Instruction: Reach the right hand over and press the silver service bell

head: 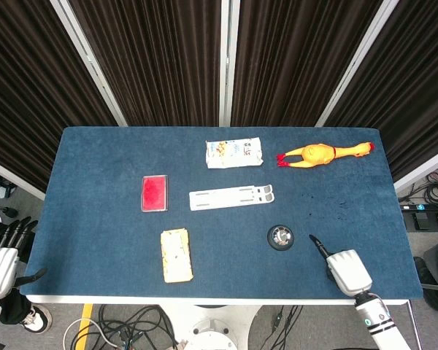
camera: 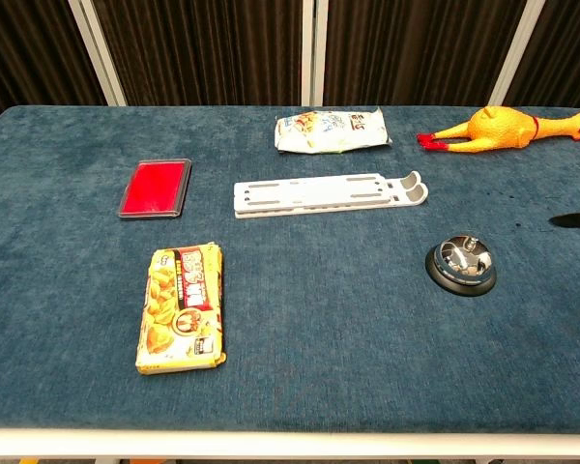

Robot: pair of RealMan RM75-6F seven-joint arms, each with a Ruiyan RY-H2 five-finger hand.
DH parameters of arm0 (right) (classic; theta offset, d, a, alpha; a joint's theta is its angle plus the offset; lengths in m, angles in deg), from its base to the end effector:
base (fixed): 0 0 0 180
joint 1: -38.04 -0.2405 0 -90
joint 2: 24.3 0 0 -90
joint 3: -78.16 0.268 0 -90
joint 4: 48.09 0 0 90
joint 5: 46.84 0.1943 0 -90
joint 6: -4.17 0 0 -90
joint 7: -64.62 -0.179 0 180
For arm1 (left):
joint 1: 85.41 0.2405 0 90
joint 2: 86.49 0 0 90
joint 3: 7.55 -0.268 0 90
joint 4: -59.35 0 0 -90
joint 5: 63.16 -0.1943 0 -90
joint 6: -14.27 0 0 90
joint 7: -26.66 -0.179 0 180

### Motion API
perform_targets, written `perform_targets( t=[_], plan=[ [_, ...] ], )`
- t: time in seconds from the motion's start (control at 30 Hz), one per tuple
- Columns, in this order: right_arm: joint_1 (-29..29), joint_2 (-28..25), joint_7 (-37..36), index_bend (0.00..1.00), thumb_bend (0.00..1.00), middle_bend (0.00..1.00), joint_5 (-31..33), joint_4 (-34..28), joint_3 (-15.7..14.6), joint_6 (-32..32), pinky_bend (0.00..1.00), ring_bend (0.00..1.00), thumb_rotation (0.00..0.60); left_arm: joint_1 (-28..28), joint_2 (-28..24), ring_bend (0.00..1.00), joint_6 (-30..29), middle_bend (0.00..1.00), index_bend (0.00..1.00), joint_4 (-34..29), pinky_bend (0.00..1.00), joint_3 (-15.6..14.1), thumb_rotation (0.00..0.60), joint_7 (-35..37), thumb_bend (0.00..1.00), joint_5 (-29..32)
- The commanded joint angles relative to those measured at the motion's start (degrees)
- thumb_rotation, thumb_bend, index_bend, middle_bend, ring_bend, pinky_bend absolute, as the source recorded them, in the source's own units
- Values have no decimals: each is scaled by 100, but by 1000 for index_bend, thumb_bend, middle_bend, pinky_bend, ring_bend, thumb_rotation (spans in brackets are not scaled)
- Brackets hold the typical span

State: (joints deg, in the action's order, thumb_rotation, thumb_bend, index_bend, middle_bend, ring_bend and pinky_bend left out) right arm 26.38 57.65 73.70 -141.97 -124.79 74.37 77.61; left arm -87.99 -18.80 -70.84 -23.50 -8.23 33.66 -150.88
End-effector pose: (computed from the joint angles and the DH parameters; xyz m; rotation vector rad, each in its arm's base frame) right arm -0.3036 -0.2204 0.0333 1.8397 -0.8352 0.7778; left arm -0.3497 0.1917 0.1613 -1.4044 -0.9750 -0.8648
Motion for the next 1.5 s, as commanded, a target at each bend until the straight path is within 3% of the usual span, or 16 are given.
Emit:
perform_targets(
  t=[0.03, 0.57, 1.1, 1.5],
  plan=[
    [-95, 110, 114, 0, 1000, 849, 89, -9, 30, -166, 761, 817, 600, -4, 22, 0, 36, 29, 85, 59, 148, -7, 600, 51, 113, 15],
    [-521, 418, 468, 0, 1000, 849, 398, -2, 228, -742, 761, 817, 600, 7, -26, 0, 129, 30, 85, 231, 148, -28, 600, 189, 114, 73],
    [-640, 489, 721, 0, 1000, 849, 586, -118, 154, -955, 761, 817, 600, 7, -22, 0, 139, 29, 85, 265, 148, -4, 600, 245, 113, 96],
    [-663, 384, 740, 0, 1000, 849, 436, -344, 170, -656, 762, 817, 600, 6, -32, 0, 122, 29, 85, 233, 148, -2, 600, 225, 114, 73]
  ],
)
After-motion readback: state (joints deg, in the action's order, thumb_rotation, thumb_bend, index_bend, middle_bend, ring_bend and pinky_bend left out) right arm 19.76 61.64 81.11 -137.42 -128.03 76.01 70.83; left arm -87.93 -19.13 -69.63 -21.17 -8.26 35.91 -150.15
